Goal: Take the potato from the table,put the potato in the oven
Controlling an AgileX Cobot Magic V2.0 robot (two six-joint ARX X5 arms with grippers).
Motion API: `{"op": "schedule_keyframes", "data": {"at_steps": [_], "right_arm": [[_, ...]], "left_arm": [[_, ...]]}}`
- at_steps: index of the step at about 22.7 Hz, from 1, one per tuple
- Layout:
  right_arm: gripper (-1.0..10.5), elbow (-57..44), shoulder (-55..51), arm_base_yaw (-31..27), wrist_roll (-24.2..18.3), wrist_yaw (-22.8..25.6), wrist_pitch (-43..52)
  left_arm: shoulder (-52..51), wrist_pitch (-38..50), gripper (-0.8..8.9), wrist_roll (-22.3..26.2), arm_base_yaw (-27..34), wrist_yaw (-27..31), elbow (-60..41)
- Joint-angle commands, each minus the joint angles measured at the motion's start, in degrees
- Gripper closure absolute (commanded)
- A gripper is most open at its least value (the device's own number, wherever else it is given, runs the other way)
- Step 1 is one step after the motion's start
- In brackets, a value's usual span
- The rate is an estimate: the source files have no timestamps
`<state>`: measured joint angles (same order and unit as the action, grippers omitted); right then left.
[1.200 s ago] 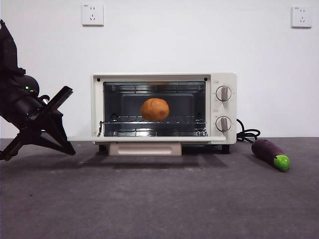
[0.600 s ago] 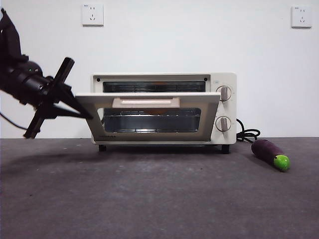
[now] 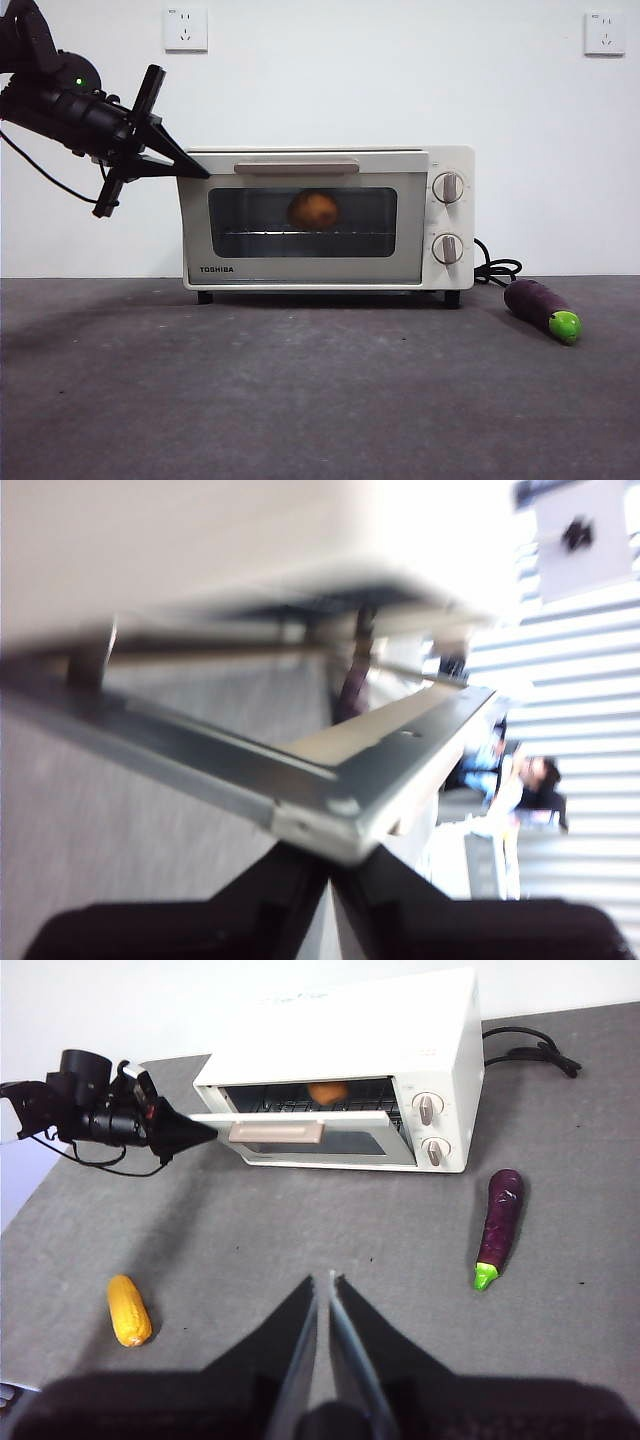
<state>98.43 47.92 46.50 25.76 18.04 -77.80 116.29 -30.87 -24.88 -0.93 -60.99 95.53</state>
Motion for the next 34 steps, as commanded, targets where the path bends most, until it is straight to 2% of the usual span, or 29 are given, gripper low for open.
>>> {"op": "schedule_keyframes", "data": {"at_steps": [1, 8, 16, 21, 27, 32, 34], "right_arm": [[9.2, -0.4, -0.1, 0.1, -0.9, 0.2, -1.2], [9.2, -0.4, -0.1, 0.1, -2.0, 0.5, -1.2], [9.1, -0.3, -0.1, 0.1, -3.5, 1.1, -1.2], [9.1, -0.3, -0.1, 0.1, -3.5, 1.1, -1.2], [9.1, -0.3, -0.1, 0.1, -3.5, 2.1, -1.2], [9.1, -0.3, -0.1, 0.1, -3.5, 3.5, -1.2], [9.1, -0.3, -0.1, 0.1, -3.5, 3.5, -1.2]], "left_arm": [[0.6, 4.5, 8.21, -7.3, -0.6, 1.5, -0.1], [0.3, 3.6, 8.21, -7.5, -0.8, 1.3, -0.1], [-5.2, -7.1, 8.21, 3.5, -2.3, 1.0, -0.1], [-13.0, -11.4, 8.21, 9.8, -3.4, 2.6, -0.1], [-26.0, -15.9, 8.2, 20.4, -6.0, 16.5, -0.1], [-37.2, -19.5, 8.19, 22.9, -10.2, 31.3, -0.1], [-40.9, -20.4, 8.18, 22.9, -12.2, 35.0, -0.1]]}}
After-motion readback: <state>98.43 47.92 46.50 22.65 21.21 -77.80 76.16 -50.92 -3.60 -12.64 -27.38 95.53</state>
